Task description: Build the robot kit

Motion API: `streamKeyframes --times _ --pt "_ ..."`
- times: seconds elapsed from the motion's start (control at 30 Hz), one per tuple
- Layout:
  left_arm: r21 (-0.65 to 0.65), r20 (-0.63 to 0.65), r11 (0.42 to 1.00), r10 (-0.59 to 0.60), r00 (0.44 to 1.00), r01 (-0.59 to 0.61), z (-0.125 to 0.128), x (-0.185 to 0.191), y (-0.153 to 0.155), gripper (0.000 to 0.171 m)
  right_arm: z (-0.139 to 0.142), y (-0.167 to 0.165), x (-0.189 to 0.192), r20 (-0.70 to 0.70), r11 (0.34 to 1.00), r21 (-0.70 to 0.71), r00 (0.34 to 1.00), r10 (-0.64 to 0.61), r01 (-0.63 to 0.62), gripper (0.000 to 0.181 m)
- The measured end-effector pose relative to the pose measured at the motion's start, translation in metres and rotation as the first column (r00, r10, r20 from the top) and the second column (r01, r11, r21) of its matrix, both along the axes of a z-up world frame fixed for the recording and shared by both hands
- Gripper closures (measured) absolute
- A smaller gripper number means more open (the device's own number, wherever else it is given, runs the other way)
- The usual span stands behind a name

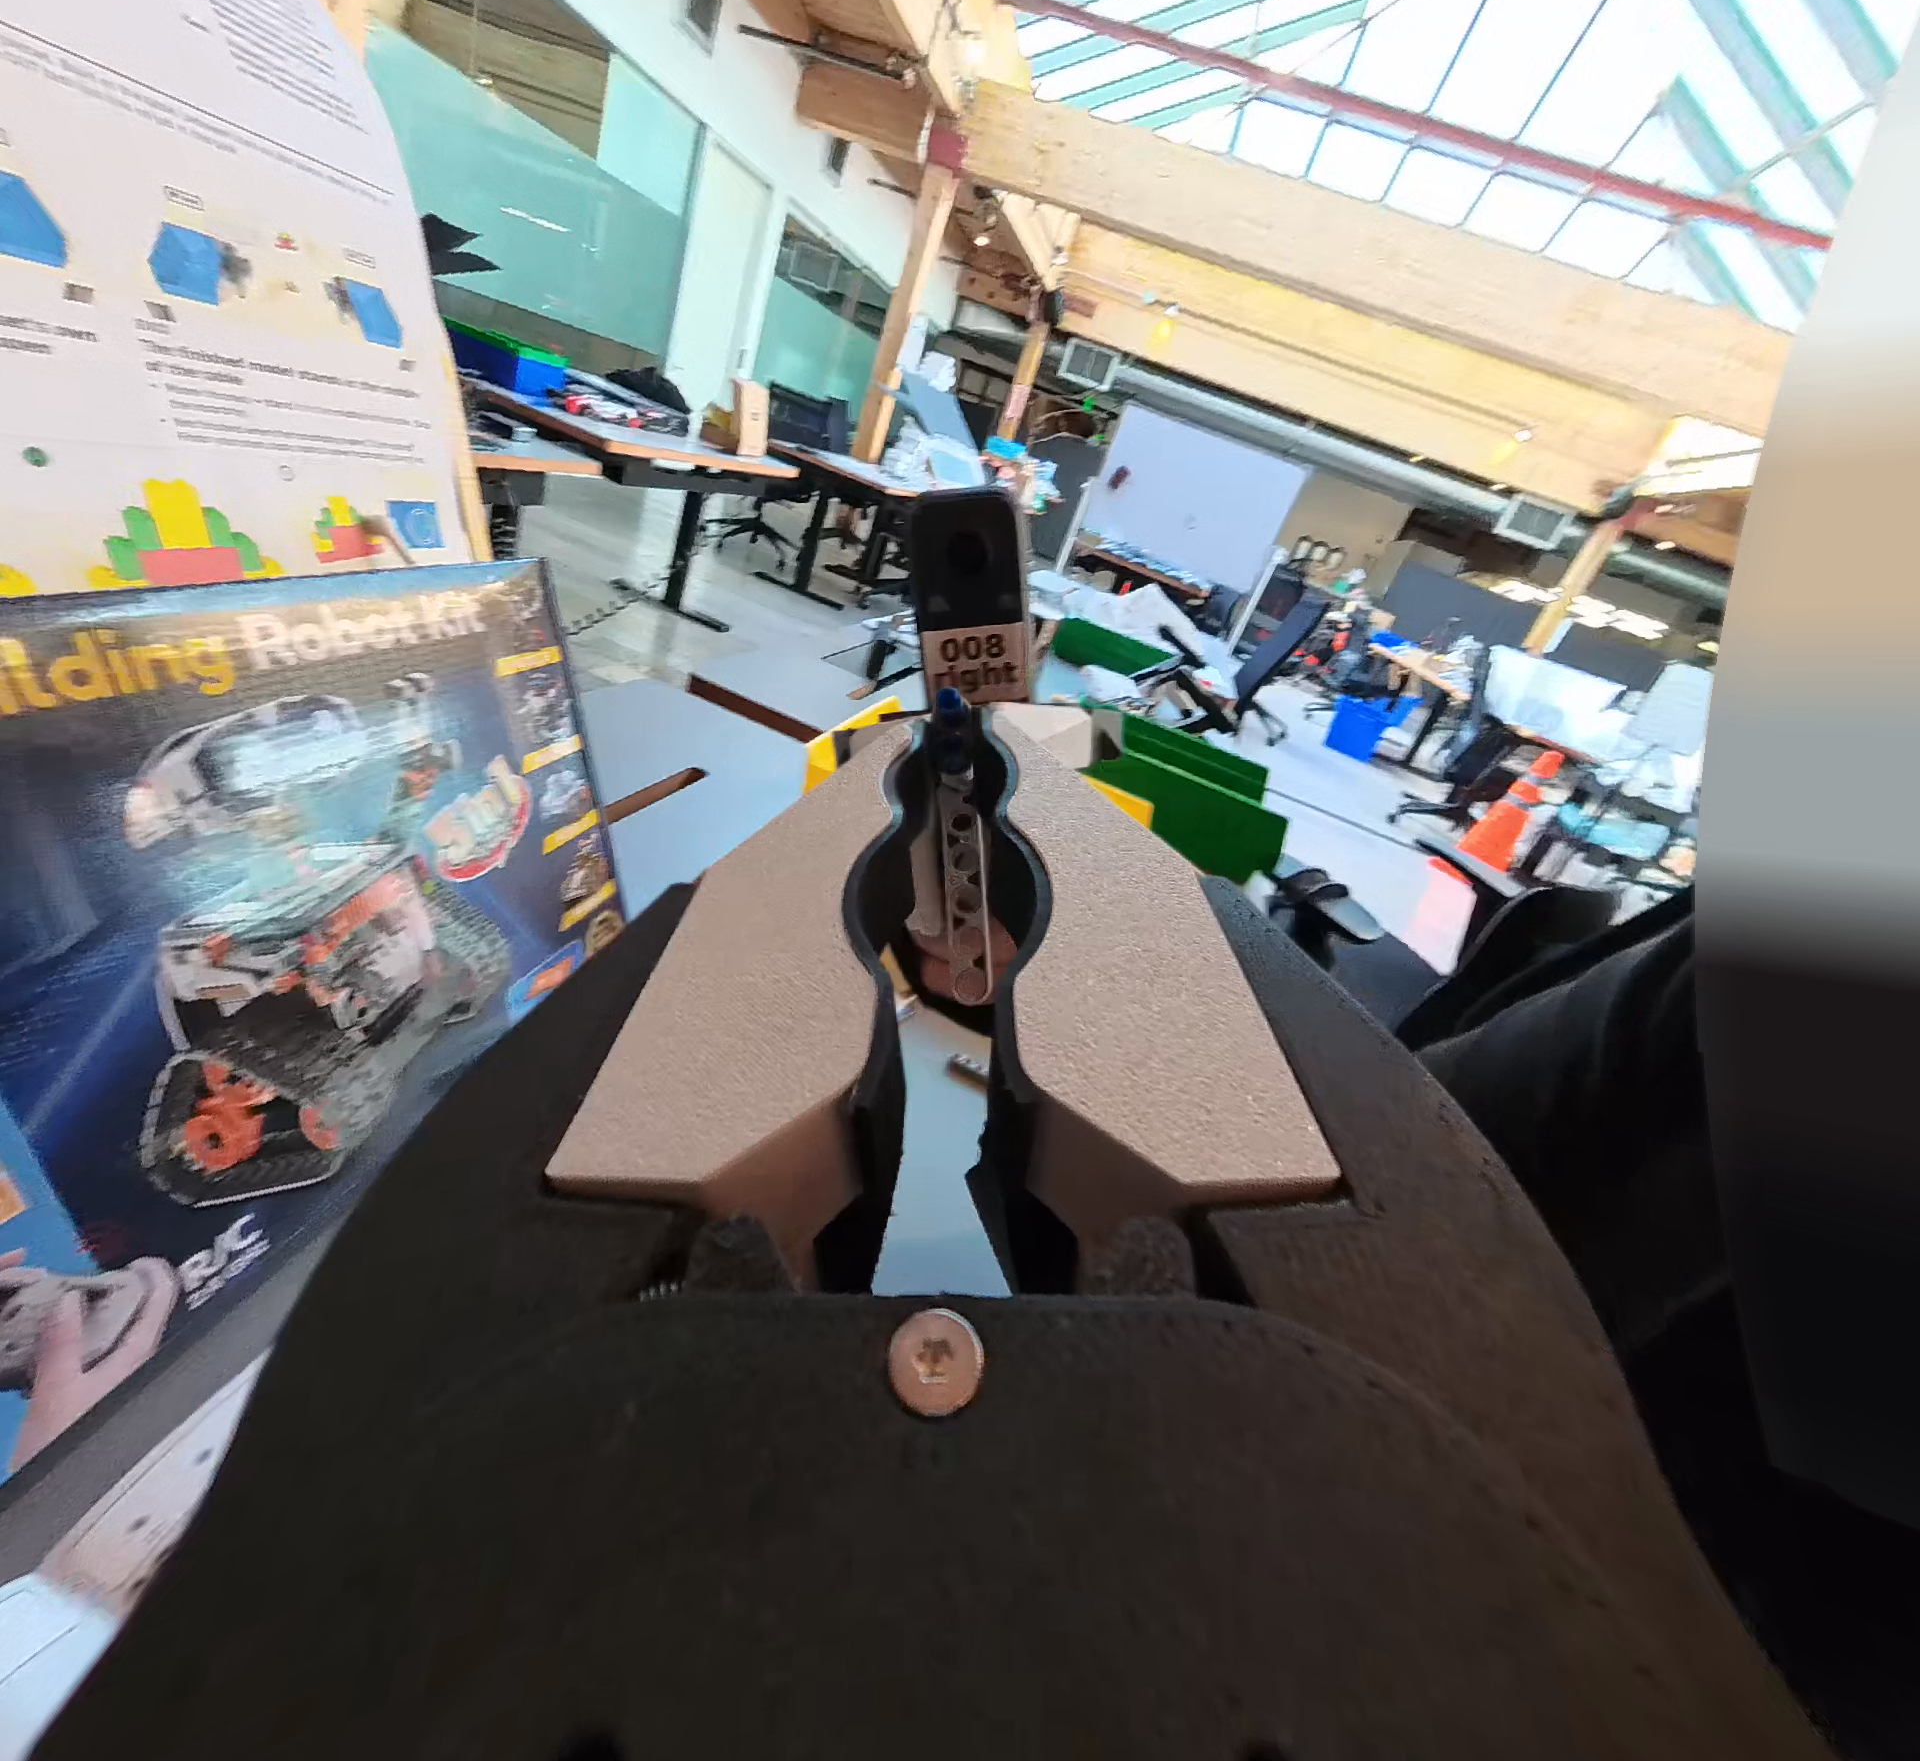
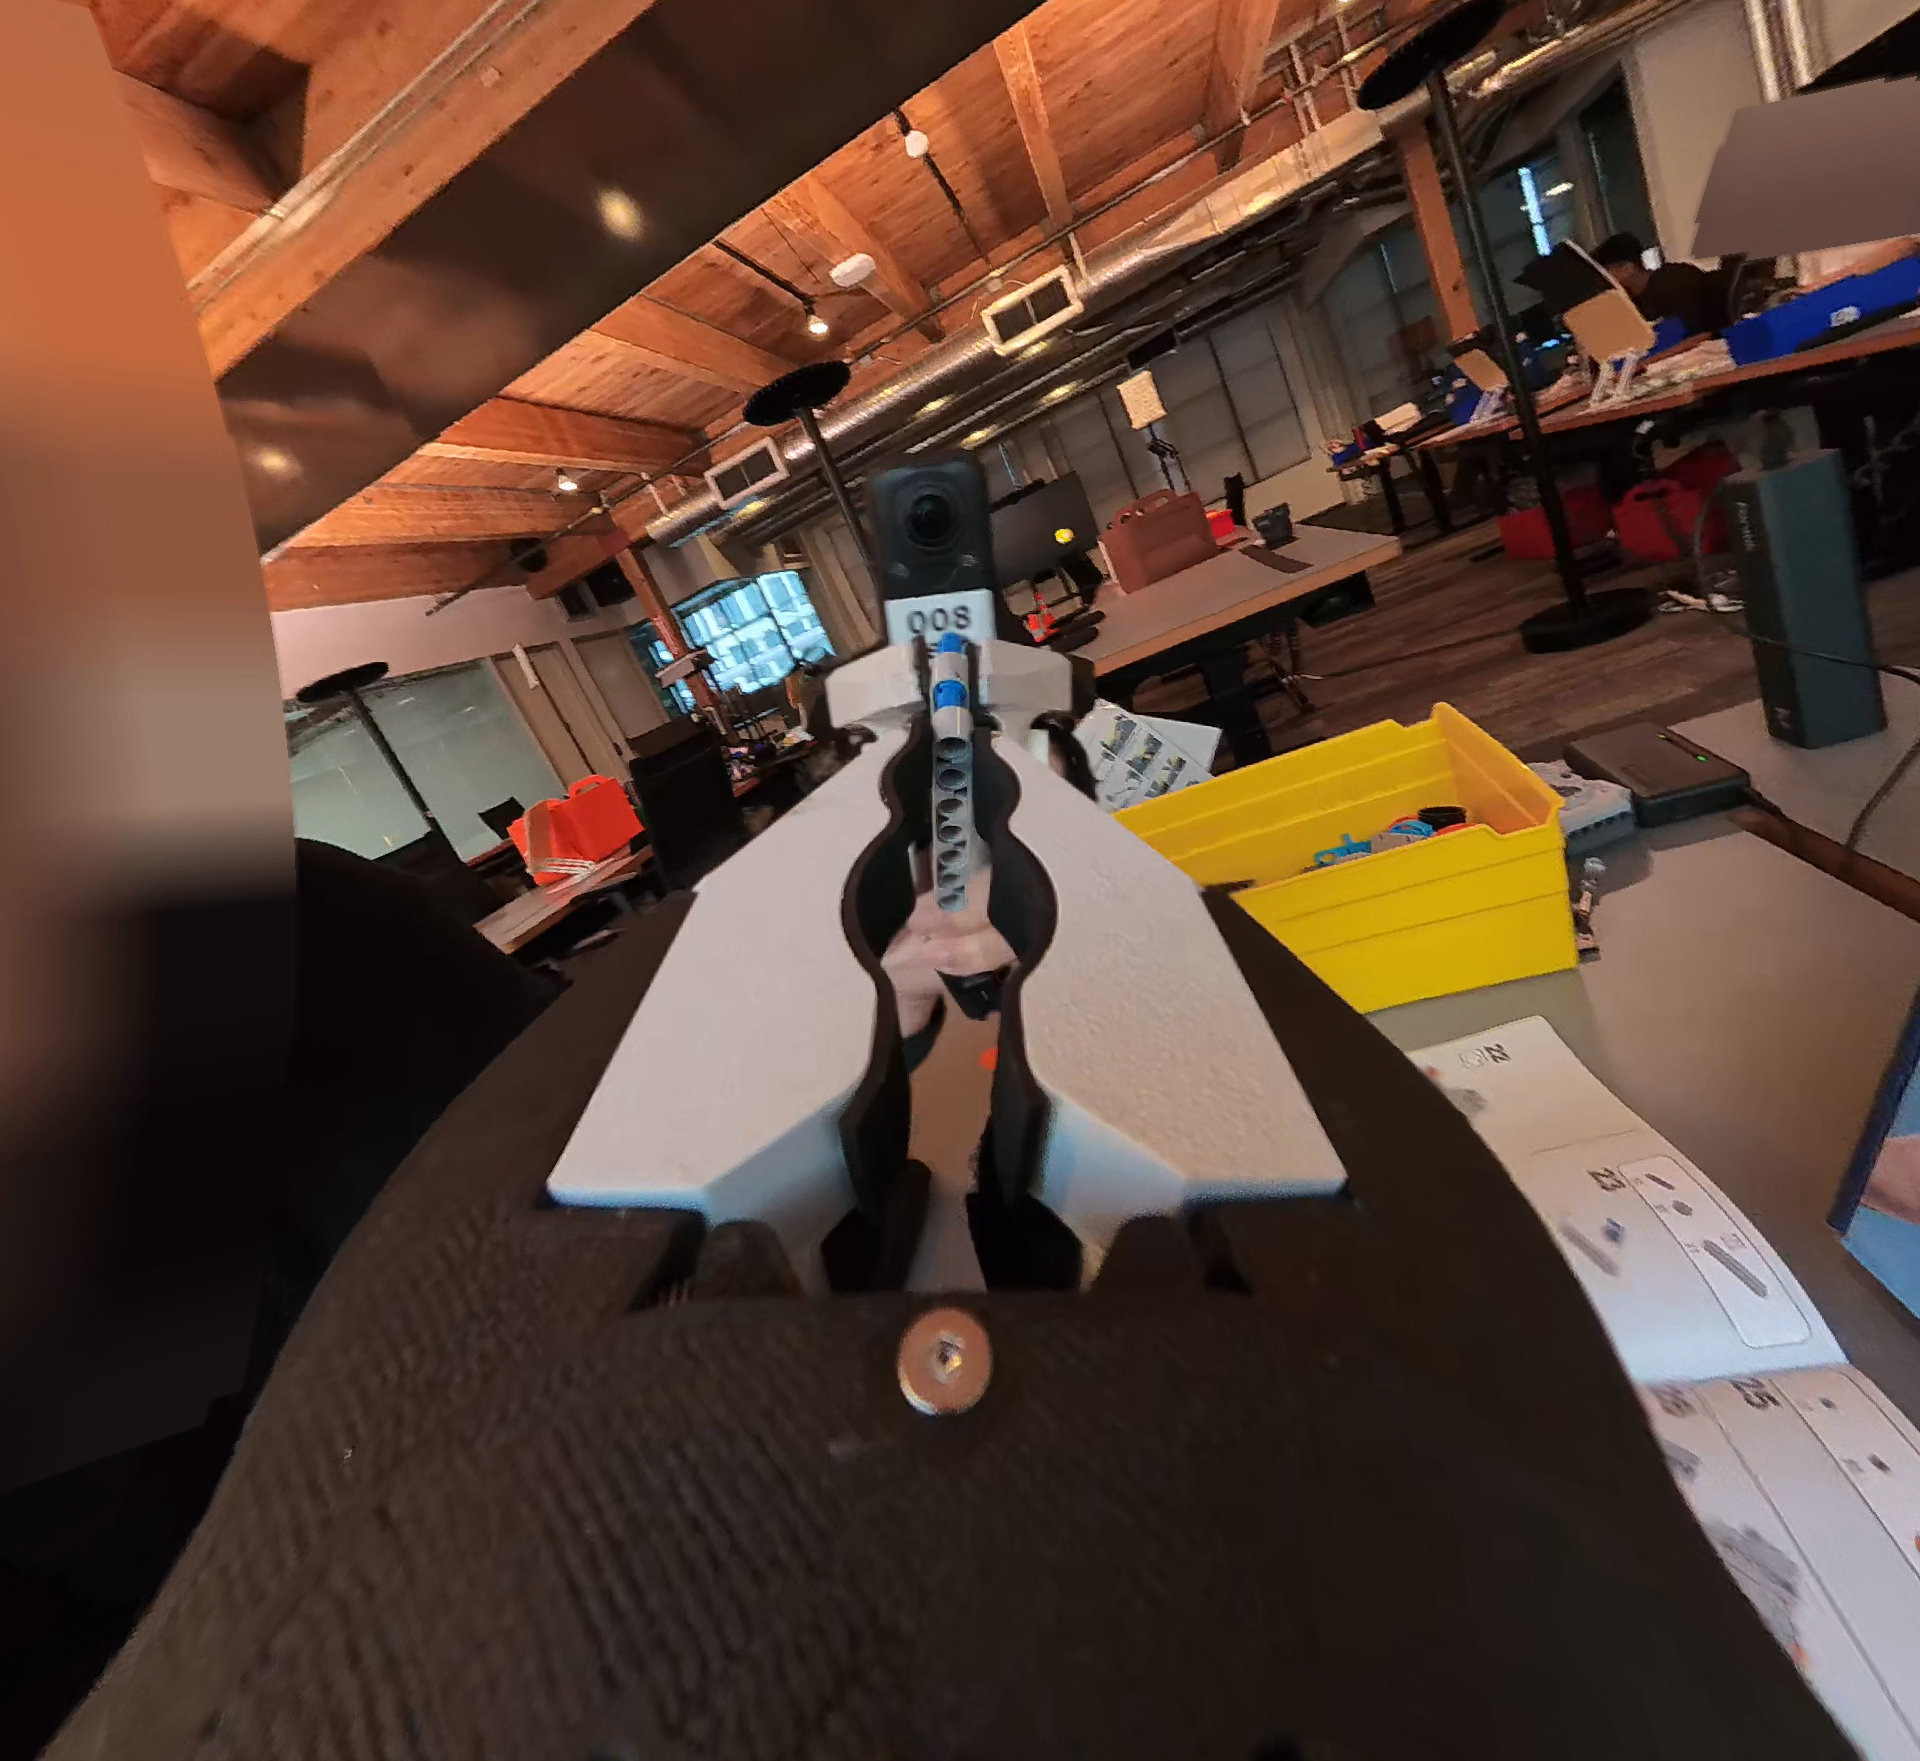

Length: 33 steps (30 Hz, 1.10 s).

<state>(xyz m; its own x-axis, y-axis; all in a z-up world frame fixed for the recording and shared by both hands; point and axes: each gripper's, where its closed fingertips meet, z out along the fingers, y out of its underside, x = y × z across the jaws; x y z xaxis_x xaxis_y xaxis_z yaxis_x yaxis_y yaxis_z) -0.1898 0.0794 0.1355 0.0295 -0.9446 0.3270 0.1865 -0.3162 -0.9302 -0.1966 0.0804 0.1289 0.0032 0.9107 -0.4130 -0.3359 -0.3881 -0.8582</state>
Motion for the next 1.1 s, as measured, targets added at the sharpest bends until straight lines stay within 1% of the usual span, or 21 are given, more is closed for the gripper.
streamKeyframes --times 0.07,0.13,0.23,0.3,0.37,0.43,0.5,0.6,0.67,0.77,0.87,1.1 --pt "0.005 -0.018 1.000 0.026 1.000 -0.026 -0.002 0.001 0.003 0.166 -0.003 0.003 0.001 0.021 1.000 0.003 1.000 -0.020 0.020 0.176" --pt "0.003 -0.012 1.000 0.025 1.000 -0.025 -0.002 0.001 0.004 0.166 -0.003 0.003 0.001 0.008 1.000 -0.010 1.000 -0.009 0.009 0.176" --pt "-0.011 -0.054 0.997 0.076 0.996 -0.077 -0.012 0.000 0.015 0.166 -0.014 0.015 -0.001 0.027 0.998 -0.058 0.999 -0.037 0.038 0.176" --pt "-0.072 -0.041 0.993 0.094 0.995 -0.097 -0.018 0.000 0.026 0.166 -0.020 0.025 -0.001 -0.005 0.992 -0.119 0.999 -0.039 0.038 0.176" --pt "-0.174 0.017 0.983 0.067 0.998 -0.063 -0.022 0.002 0.034 0.166 -0.024 0.032 0.002 -0.091 0.978 -0.206 0.996 0.005 -0.023 0.176" --pt "-0.241 0.068 0.970 0.060 0.996 -0.042 -0.025 0.002 0.041 0.166 -0.027 0.037 0.005 -0.141 0.962 -0.266 0.990 0.023 -0.060 0.176" --pt "-0.259 0.113 0.965 0.072 0.991 -0.041 -0.021 -0.003 0.045 0.166 -0.023 0.039 0.012 -0.170 0.962 -0.266 0.985 0.011 -0.056 0.176" --pt "-0.241 0.120 0.969 0.086 0.989 -0.055 -0.015 -0.010 0.043 0.166 -0.006 0.034 0.025 -0.233 0.965 -0.254 0.972 0.012 -0.073 0.176" --pt "-0.242 0.139 0.970 0.060 0.989 -0.025 -0.011 -0.009 0.038 0.166 -0.006 0.034 0.024 -0.213 0.964 -0.261 0.977 -0.003 -0.054 0.177" --pt "-0.250 0.113 0.968 0.029 0.993 0.000 -0.016 0.000 0.034 0.166 -0.011 0.033 0.016 -0.162 0.965 -0.257 0.987 0.009 -0.051 0.176" --pt "-0.274 0.130 0.961 0.010 0.992 0.026 -0.017 0.004 0.033 0.166 -0.015 0.032 0.011 -0.126 0.969 -0.243 0.992 0.014 -0.044 0.177" --pt "-0.282 0.146 0.959 0.011 0.989 0.031 -0.017 0.006 0.033 0.166 -0.016 0.031 0.011 -0.120 0.973 -0.226 0.993 0.014 -0.040 0.176"
